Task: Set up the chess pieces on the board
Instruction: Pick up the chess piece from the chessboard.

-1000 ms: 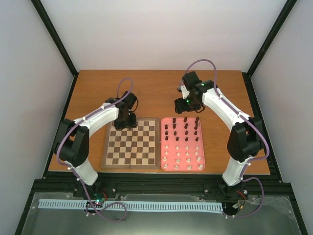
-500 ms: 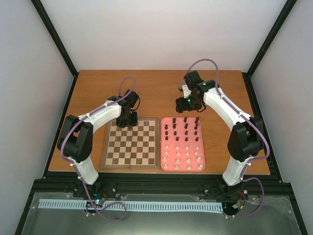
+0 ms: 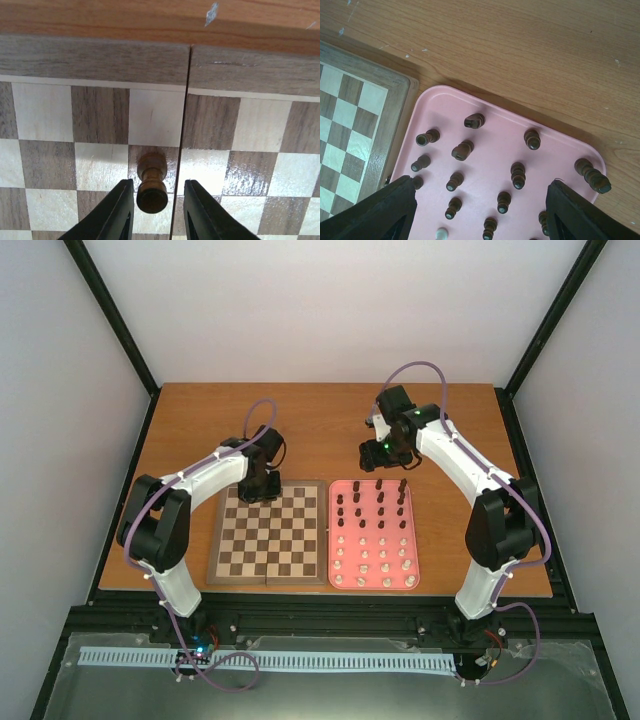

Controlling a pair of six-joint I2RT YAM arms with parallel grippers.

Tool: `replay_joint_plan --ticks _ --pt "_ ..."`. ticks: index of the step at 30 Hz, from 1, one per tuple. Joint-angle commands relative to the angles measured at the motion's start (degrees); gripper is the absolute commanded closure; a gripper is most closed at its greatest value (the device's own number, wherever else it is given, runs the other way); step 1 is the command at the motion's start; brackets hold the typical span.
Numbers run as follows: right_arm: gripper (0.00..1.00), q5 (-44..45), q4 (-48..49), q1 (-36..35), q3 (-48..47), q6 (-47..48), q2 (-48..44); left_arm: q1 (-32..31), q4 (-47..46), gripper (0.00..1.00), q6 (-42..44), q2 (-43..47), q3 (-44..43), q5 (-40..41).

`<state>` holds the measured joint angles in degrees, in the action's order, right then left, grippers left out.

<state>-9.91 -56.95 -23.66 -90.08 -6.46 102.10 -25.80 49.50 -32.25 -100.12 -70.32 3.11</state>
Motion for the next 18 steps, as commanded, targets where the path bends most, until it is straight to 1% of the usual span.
replay_joint_plan --ticks 1,5,9,18 --pt "0.30 0.03 0.46 0.57 0.92 0.57 -0.43 -0.57 0.51 0.66 -0.36 1.28 0.89 -0.49" --pt "0.30 0.40 0.53 0.54 1.32 0.58 -0.62 -0.57 0.21 0.65 -0.42 1.55 2.17 -0.31" --pt "0.30 0.62 0.53 0.54 1.38 0.63 -0.57 -0.57 0.00 0.70 -0.74 1.63 2.00 -0.39" --pt "0.30 0.72 0.57 0.54 1.33 0.67 -0.40 -0.57 0.49 0.69 -0.38 1.75 0.60 -0.14"
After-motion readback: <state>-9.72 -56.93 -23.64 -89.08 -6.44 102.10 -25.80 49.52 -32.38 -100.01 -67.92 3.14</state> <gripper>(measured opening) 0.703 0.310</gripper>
